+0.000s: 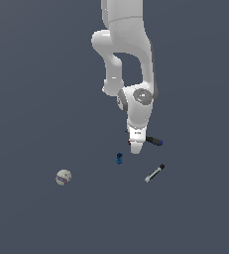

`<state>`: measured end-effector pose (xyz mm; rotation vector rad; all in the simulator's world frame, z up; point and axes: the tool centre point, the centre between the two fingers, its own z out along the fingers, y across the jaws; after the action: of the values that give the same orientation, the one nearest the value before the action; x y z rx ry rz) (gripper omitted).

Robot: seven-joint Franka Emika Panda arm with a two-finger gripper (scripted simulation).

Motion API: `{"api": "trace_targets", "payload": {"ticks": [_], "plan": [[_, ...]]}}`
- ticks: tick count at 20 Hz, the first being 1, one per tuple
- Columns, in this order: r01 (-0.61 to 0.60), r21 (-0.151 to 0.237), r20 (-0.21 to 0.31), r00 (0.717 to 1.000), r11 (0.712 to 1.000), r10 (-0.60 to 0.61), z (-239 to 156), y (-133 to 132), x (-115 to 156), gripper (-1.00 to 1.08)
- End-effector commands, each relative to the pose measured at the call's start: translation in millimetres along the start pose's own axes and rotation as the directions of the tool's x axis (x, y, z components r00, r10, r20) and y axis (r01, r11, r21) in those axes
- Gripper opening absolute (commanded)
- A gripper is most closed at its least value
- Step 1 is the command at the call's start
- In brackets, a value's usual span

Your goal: Pick up a designated object from a clutter of objects.

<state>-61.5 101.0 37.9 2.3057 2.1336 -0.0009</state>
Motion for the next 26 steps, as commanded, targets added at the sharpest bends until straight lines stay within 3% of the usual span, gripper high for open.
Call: {"api": "trace_targets", "payload": {"ticks": [1,10,26], "plan": [[0.000,-0.001,0.000,1.000,1.000,0.000,-7.9,3.8,-4.4,-1.00],[0.001,0.000,-0.002,1.000,1.000,-0.001,-58.6,25.9,-32.9,-1.00],[0.004,0.001,-0.008,1.000,1.000,-0.004,-204.1,90.5,-113.3,-1.00]]}}
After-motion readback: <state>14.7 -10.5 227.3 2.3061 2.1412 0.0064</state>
